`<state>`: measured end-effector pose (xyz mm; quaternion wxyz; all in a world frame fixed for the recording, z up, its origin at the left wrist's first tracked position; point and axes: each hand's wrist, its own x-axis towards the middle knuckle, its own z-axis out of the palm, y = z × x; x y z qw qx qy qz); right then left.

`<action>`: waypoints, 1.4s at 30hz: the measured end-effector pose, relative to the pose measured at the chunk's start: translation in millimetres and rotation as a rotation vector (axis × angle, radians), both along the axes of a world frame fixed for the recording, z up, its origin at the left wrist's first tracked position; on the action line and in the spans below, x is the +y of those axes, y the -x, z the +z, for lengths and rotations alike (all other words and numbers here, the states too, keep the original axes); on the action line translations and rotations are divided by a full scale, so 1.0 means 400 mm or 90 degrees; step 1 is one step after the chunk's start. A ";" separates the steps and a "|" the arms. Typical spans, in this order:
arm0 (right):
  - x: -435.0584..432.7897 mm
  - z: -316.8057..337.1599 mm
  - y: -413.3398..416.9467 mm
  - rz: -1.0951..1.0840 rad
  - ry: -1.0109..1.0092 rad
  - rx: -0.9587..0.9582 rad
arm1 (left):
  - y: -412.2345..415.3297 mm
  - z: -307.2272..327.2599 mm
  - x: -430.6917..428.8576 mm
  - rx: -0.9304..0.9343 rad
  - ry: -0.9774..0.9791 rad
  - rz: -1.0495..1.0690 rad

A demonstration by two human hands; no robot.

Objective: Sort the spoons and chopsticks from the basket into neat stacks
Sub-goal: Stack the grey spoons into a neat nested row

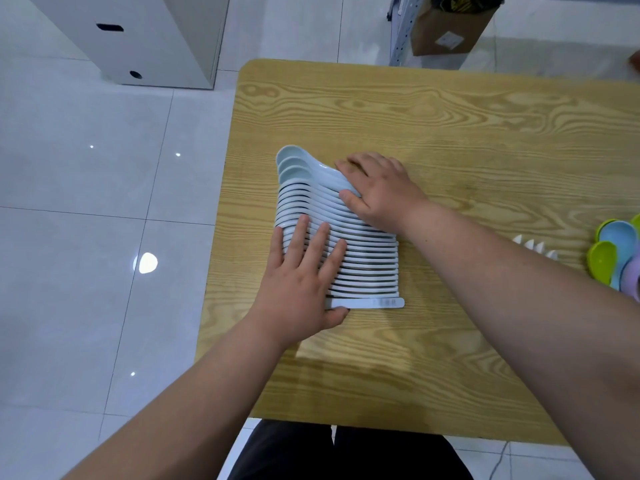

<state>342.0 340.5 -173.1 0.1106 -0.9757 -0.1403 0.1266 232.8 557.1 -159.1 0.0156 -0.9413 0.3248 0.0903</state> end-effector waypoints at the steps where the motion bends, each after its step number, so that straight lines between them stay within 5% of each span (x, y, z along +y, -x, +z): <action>1: 0.001 0.000 -0.001 0.001 0.002 0.001 | 0.000 -0.001 0.001 0.000 0.000 -0.003; 23: -0.008 0.021 0.019 -0.044 -0.010 0.036 | -0.027 0.016 0.020 -0.007 0.097 -0.015; 30: 0.000 0.099 0.238 -0.094 -0.145 -0.096 | -0.022 0.069 0.028 -0.009 0.267 0.010; 42: -0.077 0.240 0.626 -0.249 -0.091 0.095 | 0.121 0.154 -0.009 0.144 0.247 -0.001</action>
